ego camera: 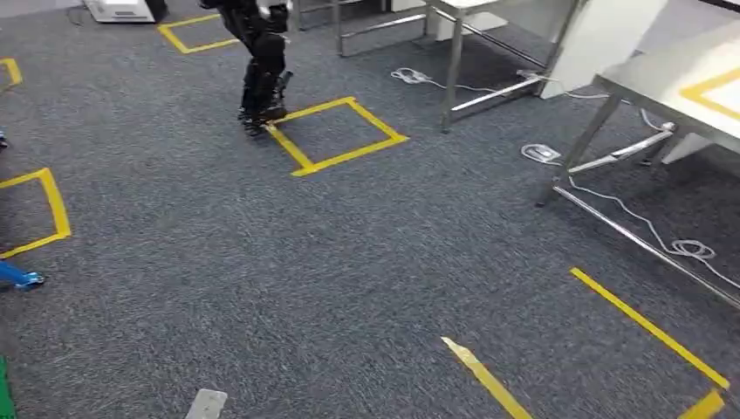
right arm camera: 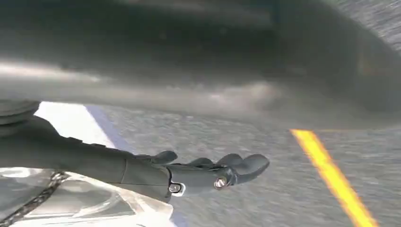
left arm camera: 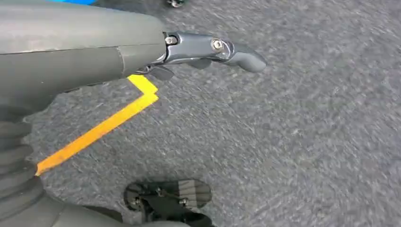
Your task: Take the parts from the cabinet and place them on the table.
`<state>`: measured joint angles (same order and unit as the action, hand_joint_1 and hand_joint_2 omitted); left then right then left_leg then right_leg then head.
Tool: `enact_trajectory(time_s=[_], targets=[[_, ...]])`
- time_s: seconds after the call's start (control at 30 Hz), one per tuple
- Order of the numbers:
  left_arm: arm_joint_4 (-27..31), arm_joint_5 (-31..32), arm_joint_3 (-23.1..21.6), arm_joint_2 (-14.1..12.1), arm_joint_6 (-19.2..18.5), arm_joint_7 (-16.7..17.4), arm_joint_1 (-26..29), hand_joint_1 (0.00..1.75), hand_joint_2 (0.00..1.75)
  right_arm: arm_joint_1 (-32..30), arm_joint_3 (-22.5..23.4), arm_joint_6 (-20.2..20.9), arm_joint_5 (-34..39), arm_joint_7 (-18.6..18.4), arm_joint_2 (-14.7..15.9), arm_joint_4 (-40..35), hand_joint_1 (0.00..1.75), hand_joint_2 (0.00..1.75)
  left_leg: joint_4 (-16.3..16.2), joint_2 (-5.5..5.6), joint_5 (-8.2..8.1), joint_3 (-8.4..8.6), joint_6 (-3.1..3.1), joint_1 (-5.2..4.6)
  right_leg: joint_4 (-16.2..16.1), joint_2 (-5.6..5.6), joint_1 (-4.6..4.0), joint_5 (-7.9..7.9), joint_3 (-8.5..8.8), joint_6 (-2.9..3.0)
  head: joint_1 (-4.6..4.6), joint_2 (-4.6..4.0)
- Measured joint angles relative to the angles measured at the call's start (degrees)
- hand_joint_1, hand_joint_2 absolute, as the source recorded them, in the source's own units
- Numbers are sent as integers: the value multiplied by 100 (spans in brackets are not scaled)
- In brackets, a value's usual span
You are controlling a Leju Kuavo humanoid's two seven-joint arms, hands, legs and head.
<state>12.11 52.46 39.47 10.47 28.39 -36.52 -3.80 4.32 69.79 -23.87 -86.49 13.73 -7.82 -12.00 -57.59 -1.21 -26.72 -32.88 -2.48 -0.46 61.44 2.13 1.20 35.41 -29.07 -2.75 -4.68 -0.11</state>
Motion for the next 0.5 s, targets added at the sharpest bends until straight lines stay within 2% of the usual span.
enact_trajectory(time_s=[0.03,0.07,0.1,0.13,0.17,0.2,0.23,0.27,0.3,0.33,0.4,0.43,0.47,0.5], targets=[[0,2,0,2,-2,0,-24,0,175,-21,-4,0,0,-2,0,2,0,0,-1,91,-1,-12,-11,0,482,-131,1,205,-246,-1,11,0],[0,2,0,15,-2,0,-27,0,175,-41,-7,0,0,-2,0,2,0,0,-1,172,-8,-9,-21,-8,938,-182,0,369,-496,0,13,0],[0,2,0,15,-4,0,-24,0,175,-54,-7,0,13,-15,0,2,0,0,-6,260,-12,-7,-27,-14,1293,-202,-8,442,-728,-1,11,0],[0,2,0,13,-4,0,-14,0,175,-59,-7,0,18,-20,0,2,0,0,-10,343,-14,-1,-28,-16,1377,-207,-11,364,-840,3,13,0],[0,0,2,13,-4,4,-7,0,175,-60,-9,0,22,-20,2,2,0,0,-12,427,-25,15,-23,-16,1184,-208,-10,131,-820,10,9,0],[0,2,4,13,-4,7,-4,0,175,-57,-11,0,24,-20,2,2,0,0,-19,513,-36,36,-9,-13,760,-221,-5,-187,-679,14,13,0],[0,2,4,15,-4,7,-7,0,175,-54,-13,0,24,-22,2,2,0,0,-35,594,-56,54,18,-6,215,-307,5,-519,-467,20,11,0],[0,2,4,17,-4,7,-9,0,175,-53,-13,0,26,-26,2,2,0,0,-60,659,-82,50,52,7,-149,-547,27,-614,-310,24,13,0],[0,2,4,15,-4,15,-32,0,175,-52,-15,0,26,-28,2,2,0,0,-117,721,-101,19,84,-25,-265,-720,46,-545,-267,21,15,0],[0,2,4,13,-4,20,-41,0,175,-54,-17,2,24,-28,2,4,0,0,-118,789,-86,-23,107,-3,-271,-674,35,-508,-195,39,2,0],[0,2,7,13,-4,28,-7,0,175,-42,-22,2,31,-44,2,4,0,0,-97,891,-52,-41,171,33,-276,-581,0,-516,-196,84,4,0],[0,2,11,4,-4,31,0,0,175,-37,-26,2,26,-44,-4,4,0,0,-109,954,-65,-47,193,21,-313,-511,43,-538,-172,125,2,0],[0,2,15,0,-4,31,9,0,175,-38,-31,2,24,-44,-13,4,0,0,-189,743,-134,-65,219,5,-334,-424,44,-540,-140,164,-5,0],[0,2,13,7,-4,31,-8,0,175,-42,-31,0,26,-37,-13,4,0,0,-435,461,-284,-180,255,-5,-342,-361,41,-524,-123,221,-79,0]])
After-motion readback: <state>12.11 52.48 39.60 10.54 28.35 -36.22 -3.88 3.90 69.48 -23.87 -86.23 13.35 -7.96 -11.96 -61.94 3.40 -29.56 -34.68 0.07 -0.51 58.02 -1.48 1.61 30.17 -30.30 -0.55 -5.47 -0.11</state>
